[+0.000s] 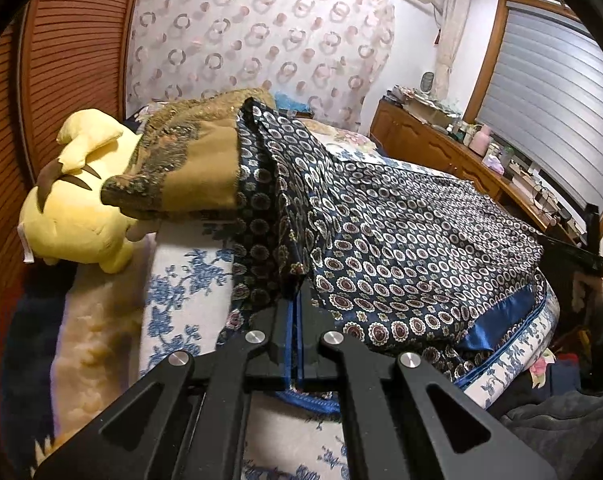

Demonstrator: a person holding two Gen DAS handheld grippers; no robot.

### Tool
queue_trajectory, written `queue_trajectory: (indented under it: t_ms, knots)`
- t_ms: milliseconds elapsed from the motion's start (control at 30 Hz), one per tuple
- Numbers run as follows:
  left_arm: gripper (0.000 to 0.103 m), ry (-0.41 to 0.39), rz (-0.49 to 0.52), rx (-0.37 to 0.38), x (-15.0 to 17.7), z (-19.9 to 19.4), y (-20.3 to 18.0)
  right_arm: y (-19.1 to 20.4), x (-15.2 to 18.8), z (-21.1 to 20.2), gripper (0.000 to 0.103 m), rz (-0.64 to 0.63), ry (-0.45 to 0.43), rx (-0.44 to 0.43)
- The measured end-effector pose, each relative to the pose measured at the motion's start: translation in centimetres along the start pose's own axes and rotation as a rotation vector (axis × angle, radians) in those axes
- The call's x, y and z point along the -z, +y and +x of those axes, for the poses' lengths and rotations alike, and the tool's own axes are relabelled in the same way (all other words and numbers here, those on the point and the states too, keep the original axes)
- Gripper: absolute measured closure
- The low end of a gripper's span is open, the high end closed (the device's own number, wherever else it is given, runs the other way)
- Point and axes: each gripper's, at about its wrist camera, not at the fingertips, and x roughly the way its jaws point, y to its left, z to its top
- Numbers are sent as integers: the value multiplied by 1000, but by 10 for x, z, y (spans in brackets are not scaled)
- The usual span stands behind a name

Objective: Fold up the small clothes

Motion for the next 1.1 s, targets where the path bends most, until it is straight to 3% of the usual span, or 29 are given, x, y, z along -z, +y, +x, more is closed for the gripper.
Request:
queue_trajectory:
  t_ms: [300,367,433,533,633,733,800,900,1100]
  knots:
    - [100,39,2,-41,5,7,5,-6,13,-18,102,-8,8,15]
    - [85,22,2,-42,1,5,7,-5,9,-18,102,-14,-8,10]
    - [81,7,17,-36,-4,2,6,2,4,-15,102,-36,-14,20]
    - [64,0,76,-59,-21,3,3,14,-9,-2,100,-84,-15,25]
    - [57,-14,113,-74,-42,7,3,22,-25,13,96,-131,-12,36]
    - [37,-26,117,-69,-62,16,6,26,-47,35,81,-160,-5,40]
    - [34,-29,123,-63,-75,26,5,26,-63,52,68,-163,-8,29]
    - [33,-16,135,-61,-90,44,1,27,-80,80,56,-173,7,28]
    - [32,18,144,-81,-116,79,-1,22,-115,141,51,-204,68,50]
